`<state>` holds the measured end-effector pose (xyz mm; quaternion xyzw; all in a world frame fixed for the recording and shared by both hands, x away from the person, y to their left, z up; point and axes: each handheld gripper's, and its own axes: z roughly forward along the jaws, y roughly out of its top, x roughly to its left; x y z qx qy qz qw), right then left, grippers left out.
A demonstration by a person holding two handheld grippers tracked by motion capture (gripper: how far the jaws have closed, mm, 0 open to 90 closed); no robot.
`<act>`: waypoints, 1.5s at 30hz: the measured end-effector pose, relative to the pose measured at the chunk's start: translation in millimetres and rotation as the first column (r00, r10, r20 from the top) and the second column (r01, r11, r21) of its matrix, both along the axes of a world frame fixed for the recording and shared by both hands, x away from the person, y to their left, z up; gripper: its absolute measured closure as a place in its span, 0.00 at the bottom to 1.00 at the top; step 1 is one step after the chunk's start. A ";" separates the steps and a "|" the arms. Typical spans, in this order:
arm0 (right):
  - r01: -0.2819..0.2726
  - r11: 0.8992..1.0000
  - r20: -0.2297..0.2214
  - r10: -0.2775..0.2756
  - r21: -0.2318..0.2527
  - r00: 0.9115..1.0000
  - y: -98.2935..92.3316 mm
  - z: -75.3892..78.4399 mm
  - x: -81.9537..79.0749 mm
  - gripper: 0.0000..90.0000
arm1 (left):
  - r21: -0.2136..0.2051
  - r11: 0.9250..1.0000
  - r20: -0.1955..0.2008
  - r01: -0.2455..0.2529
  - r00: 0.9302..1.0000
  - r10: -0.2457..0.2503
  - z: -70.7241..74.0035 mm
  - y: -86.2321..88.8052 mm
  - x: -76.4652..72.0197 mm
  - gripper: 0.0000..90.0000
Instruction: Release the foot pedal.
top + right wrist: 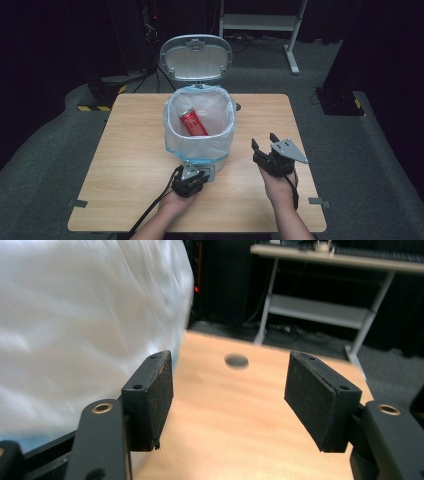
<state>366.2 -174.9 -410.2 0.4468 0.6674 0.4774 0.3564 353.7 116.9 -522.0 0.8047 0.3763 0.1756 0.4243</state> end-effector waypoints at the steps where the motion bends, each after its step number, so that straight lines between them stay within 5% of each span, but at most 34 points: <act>1: 0.004 1.000 -0.019 -0.005 -0.004 1.000 -2.9 -7.0 -1.0 0.40 | 0.004 1.000 0.003 -0.003 1.000 0.003 0.0 -0.2 -0.6 0.80; 10: 0.032 0.999 -0.166 -0.038 -0.039 0.985 -25.9 -61.7 -2.7 0.40 | -0.024 1.000 -0.008 -0.017 1.000 0.017 0.0 3.7 -0.9 0.79; 15: 0.036 0.998 -0.219 -0.045 -0.046 0.975 -35.5 -78.6 -2.4 0.40 | -0.067 0.997 -0.001 -0.032 0.999 0.032 1.0 8.3 -2.1 0.77; 20: 0.033 0.997 -0.281 -0.050 -0.065 0.959 -42.5 -89.1 1.7 0.41 | -0.128 0.992 0.047 -0.015 0.999 0.021 3.3 14.3 -9.7 0.70; 24: 0.038 0.996 -0.312 -0.062 -0.083 0.948 -48.3 -93.7 2.0 0.43 | -0.172 0.984 0.055 -0.048 0.997 0.058 6.5 36.5 -19.1 0.65; 27: 0.041 0.996 -0.346 -0.067 -0.084 0.936 -51.4 -97.9 3.0 0.43 | -0.165 0.982 0.042 -0.088 0.995 0.096 5.8 62.4 -23.2 0.60; 30: 0.035 0.995 -0.382 -0.066 -0.089 0.922 -53.2 -102.1 4.3 0.41 | -0.121 0.981 0.038 -0.150 0.987 0.156 6.5 94.8 -25.5 0.54; 33: 0.029 0.995 -0.400 -0.064 -0.094 0.914 -53.4 -107.0 4.4 0.40 | -0.018 0.977 0.055 -0.211 0.976 0.212 9.6 127.3 -28.8 0.51; 36: 0.018 0.993 -0.426 -0.066 -0.116 0.902 -49.5 -112.8 4.5 0.37 | 0.009 0.961 0.046 -0.277 0.960 0.276 12.2 160.8 -29.4 0.47; 40: 0.006 0.991 -0.417 -0.062 -0.135 0.907 -44.8 -113.2 3.9 0.37 | 0.072 0.937 0.002 -0.342 0.939 0.343 9.0 195.5 -23.2 0.41; 43: 0.017 0.991 -0.420 -0.071 -0.130 0.905 -44.2 -113.4 4.0 0.36 | 0.100 0.929 -0.039 -0.357 0.931 0.363 -1.8 208.9 -19.5 0.38; 45: 0.025 0.991 -0.421 -0.077 -0.129 0.904 -43.2 -113.4 4.4 0.36 | 0.080 0.925 -0.055 -0.371 0.925 0.376 -4.8 212.6 -20.7 0.39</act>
